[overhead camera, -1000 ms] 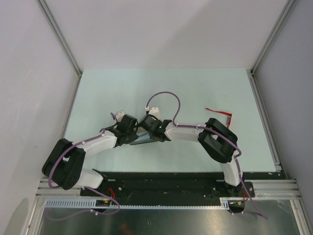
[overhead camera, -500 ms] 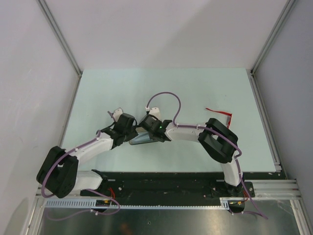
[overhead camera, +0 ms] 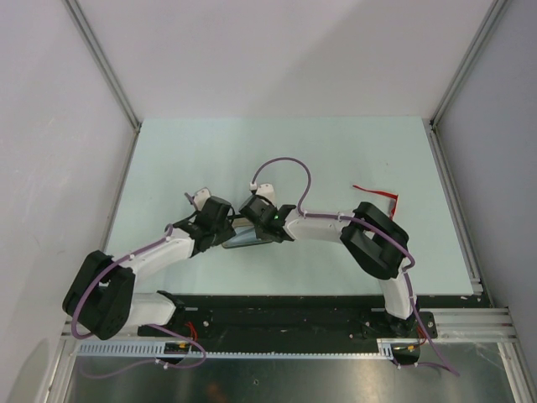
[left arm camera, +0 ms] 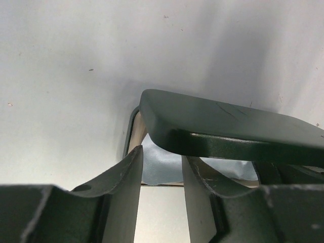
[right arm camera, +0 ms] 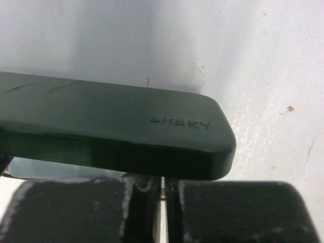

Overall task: Organize the sunglasses
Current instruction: Pick up the corner of the glasses cleaning cloth from the sunglasses case, then move the folded cleaning cloth to the center of the board.

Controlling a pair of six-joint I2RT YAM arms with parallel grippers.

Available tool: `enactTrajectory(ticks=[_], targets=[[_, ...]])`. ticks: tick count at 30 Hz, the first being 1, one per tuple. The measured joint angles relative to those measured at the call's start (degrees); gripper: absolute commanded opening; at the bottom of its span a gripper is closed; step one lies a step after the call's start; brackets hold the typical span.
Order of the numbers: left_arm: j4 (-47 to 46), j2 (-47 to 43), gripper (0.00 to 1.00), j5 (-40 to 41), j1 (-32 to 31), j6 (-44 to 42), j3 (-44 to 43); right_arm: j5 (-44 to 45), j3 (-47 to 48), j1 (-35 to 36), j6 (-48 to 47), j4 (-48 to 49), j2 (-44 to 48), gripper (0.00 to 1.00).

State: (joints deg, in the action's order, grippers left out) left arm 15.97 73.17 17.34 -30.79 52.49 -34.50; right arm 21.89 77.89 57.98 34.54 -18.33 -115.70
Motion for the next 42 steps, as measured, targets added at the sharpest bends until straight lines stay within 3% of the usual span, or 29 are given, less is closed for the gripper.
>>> enactTrajectory(ticks=[18, 30, 42], targets=[[1.53, -3.98, 0.43, 0.04, 0.0, -1.11, 0.0, -4.02, -0.92, -0.13, 1.79, -2.47, 6.73, 0.0], [3.5, -4.55, 0.45, -0.74, 0.0, -1.99, -0.57, -5.35, -1.03, -1.07, 4.31, -13.0, 10.51, 0.0], [4.09, -6.12, 0.48, -5.14, -0.26, -3.15, -1.11, -6.38, -8.9, -3.15, 3.28, -17.77, 17.77, 0.0]])
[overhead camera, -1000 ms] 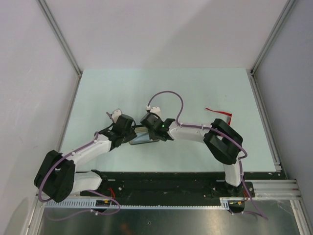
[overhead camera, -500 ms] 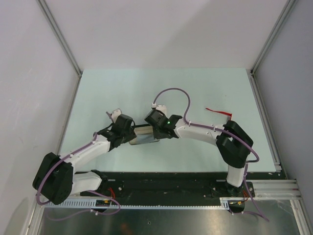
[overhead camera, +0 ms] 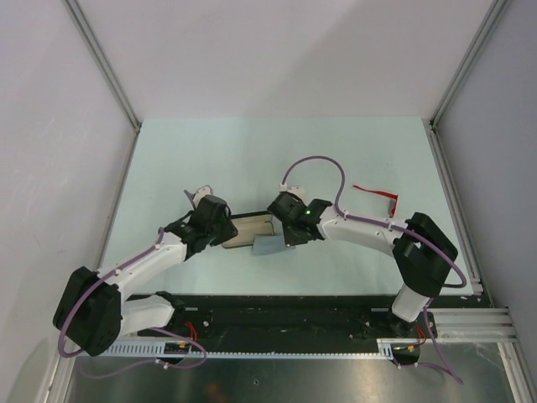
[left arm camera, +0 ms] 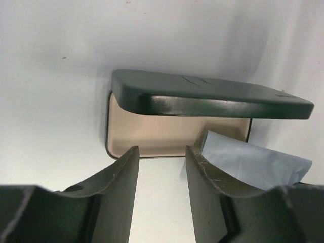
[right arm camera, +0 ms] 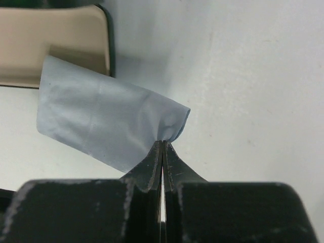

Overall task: Organize the sunglasses
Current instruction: Move the folded cleaning cloth to the center of the board.

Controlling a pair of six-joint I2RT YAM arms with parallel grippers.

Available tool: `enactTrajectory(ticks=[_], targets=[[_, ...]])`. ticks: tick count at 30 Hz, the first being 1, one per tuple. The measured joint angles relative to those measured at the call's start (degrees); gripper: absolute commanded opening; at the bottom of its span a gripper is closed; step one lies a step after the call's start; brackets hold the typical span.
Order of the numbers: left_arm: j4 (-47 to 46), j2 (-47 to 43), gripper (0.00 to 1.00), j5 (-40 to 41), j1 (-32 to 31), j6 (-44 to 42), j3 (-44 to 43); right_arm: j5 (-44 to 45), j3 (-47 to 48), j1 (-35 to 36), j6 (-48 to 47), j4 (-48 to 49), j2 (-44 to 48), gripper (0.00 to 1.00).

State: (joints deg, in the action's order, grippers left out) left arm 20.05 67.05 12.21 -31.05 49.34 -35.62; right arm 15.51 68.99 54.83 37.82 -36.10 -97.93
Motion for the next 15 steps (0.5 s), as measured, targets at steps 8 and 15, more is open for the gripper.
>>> enactTrajectory(ticks=[8, 15], targets=[[0.07, -0.74, 0.52, -3.58, -2.56, -0.37, 0.0, -1.86, -8.13, -0.96, -0.59, -0.33, 3.93, 0.0], [0.17, -0.39, 0.58, -5.38, -8.44, 0.42, 0.0, -2.56, -14.1, -1.18, -0.33, -0.44, 4.85, 0.0]])
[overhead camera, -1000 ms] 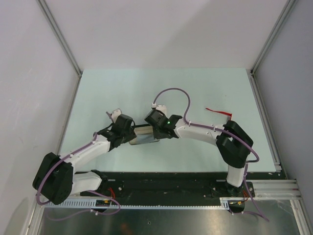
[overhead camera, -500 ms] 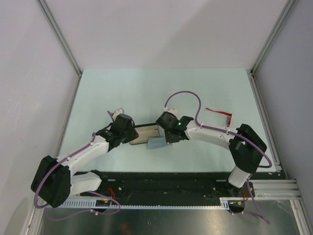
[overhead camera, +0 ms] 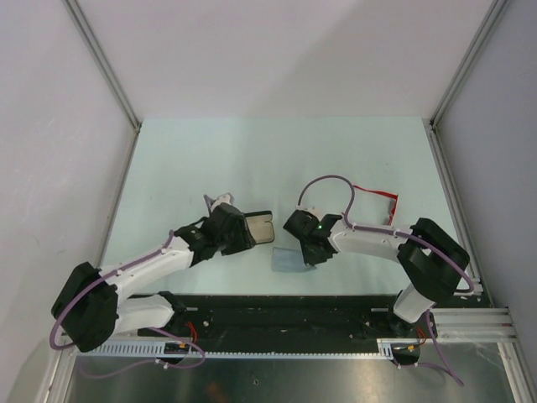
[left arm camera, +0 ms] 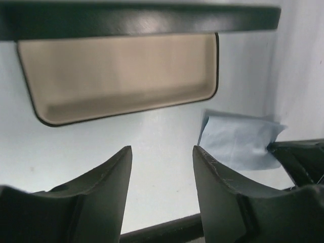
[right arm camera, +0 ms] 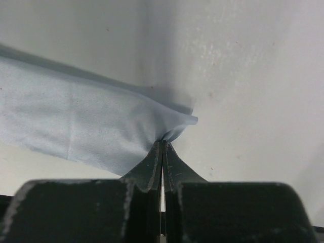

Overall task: Organize the sunglasses
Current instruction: Move the folded cleaning cloth to the center of the board, then pick up the folded cleaning cloth from the center of the board.

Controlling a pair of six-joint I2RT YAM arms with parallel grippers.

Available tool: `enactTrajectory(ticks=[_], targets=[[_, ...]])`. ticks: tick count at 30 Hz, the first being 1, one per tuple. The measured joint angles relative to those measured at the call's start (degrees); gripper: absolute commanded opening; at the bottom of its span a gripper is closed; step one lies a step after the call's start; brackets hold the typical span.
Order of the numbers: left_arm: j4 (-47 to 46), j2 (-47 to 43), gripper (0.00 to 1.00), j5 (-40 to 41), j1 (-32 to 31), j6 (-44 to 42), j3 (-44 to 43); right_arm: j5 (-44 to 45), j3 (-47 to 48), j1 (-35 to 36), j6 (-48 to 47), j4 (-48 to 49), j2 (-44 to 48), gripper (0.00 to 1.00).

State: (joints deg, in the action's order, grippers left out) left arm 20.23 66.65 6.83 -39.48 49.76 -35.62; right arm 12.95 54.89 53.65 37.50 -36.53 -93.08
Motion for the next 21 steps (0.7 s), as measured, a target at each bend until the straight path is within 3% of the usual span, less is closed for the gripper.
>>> enactTrajectory(ticks=[8, 21], targets=[[0.0, 7.74, 0.61, -1.01, -6.32, 1.9, -2.38, 0.02, -3.02, -0.26, 0.83, 0.98, 1.64, 0.0], [-2.75, 18.1, 0.51, -4.5, -10.38, 4.57, -8.61, -0.85, -9.09, -1.4, 4.59, 7.19, 6.56, 0.0]])
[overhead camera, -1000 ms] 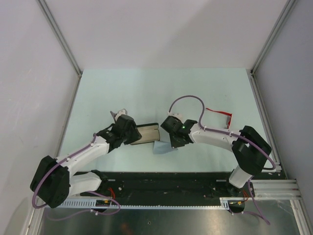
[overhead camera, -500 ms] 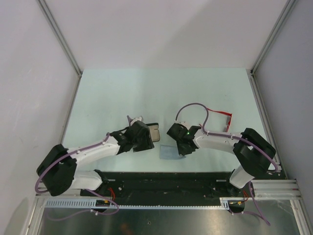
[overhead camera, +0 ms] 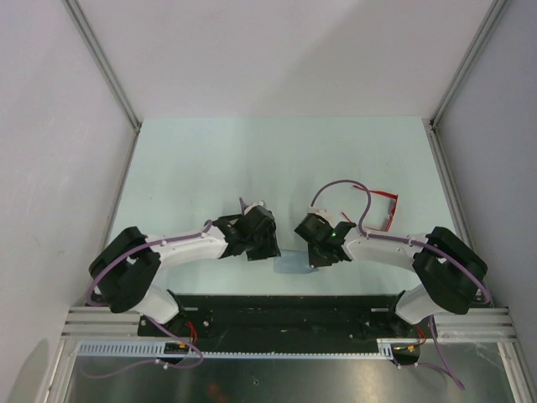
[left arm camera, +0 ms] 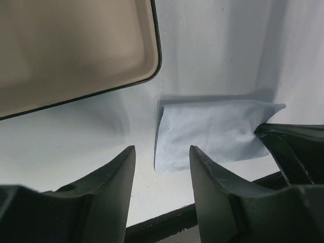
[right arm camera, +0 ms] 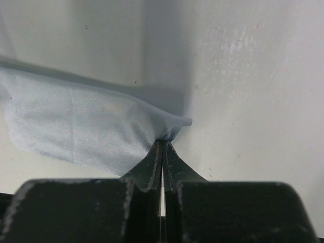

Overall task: Organize the sunglasses
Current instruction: Pick up the folded cleaning cloth from the center of the board.

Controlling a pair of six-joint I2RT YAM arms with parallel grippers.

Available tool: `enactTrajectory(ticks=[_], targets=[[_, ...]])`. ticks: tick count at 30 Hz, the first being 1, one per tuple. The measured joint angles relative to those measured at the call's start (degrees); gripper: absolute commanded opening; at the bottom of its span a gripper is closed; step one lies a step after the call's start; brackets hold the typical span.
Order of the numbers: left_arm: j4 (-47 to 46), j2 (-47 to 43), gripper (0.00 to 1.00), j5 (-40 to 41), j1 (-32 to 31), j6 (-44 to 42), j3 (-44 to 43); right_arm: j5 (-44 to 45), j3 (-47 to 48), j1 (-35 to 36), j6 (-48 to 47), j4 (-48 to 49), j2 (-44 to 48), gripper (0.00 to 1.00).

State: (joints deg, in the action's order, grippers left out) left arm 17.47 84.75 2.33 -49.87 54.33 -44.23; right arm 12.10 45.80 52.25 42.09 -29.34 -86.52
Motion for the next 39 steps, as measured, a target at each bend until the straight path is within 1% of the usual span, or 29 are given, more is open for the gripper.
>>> enactTrajectory(ticks=[2, 3, 8, 9, 17, 23, 24, 26, 27, 29, 32, 39], targets=[[-0.22, 1.01, 0.49, -0.2, -0.26, 0.35, -0.15, -0.04, -0.33, -0.15, 0.0, 0.37, 0.33, 0.0], [-0.2, 1.36, 0.46, -0.24, -0.35, 0.55, -0.15, -0.11, -0.46, -0.17, 0.0, 0.5, 0.44, 0.0], [-0.22, 2.73, 0.38, -1.07, -0.9, 1.2, -0.2, -0.22, -0.81, -0.26, -0.02, 0.92, 0.79, 0.0], [-0.2, 3.06, 0.35, -1.09, -1.07, 1.22, -0.24, -0.22, -0.83, -0.26, -0.02, 0.94, 0.79, 0.0], [-0.63, 5.95, 0.31, -2.56, -2.51, 1.31, -1.88, -0.24, -0.9, -0.26, -0.02, 1.03, 0.83, 0.0], [-0.85, 6.54, 0.25, -2.54, -2.64, 1.73, -2.21, -0.22, -0.96, -0.26, 0.0, 1.09, 0.9, 0.0], [-0.85, 6.6, 0.21, -2.49, -2.64, 1.79, -2.21, -0.24, -0.96, -0.26, 0.0, 1.09, 0.9, 0.0], [-0.85, 6.75, 0.18, -2.36, -2.64, 1.79, -2.29, -0.24, -0.96, -0.26, 0.0, 1.11, 0.9, 0.0], [-0.85, 6.86, 0.14, -2.32, -2.64, 1.88, -2.29, -0.24, -0.96, -0.26, 0.0, 1.11, 0.9, 0.0], [-0.87, 6.97, 0.1, -2.12, -2.64, 2.25, -2.32, -0.24, -0.96, -0.26, 0.0, 1.11, 0.9, 0.0], [-0.85, 7.17, 0.01, -1.88, -2.64, 2.25, -2.4, -0.24, -0.96, -0.26, -0.02, 1.11, 0.9, 0.0], [-0.39, 7.63, 0.0, -1.25, -2.8, 1.97, -3.28, -0.17, -1.49, -0.11, -0.09, 1.66, 1.55, 0.0]])
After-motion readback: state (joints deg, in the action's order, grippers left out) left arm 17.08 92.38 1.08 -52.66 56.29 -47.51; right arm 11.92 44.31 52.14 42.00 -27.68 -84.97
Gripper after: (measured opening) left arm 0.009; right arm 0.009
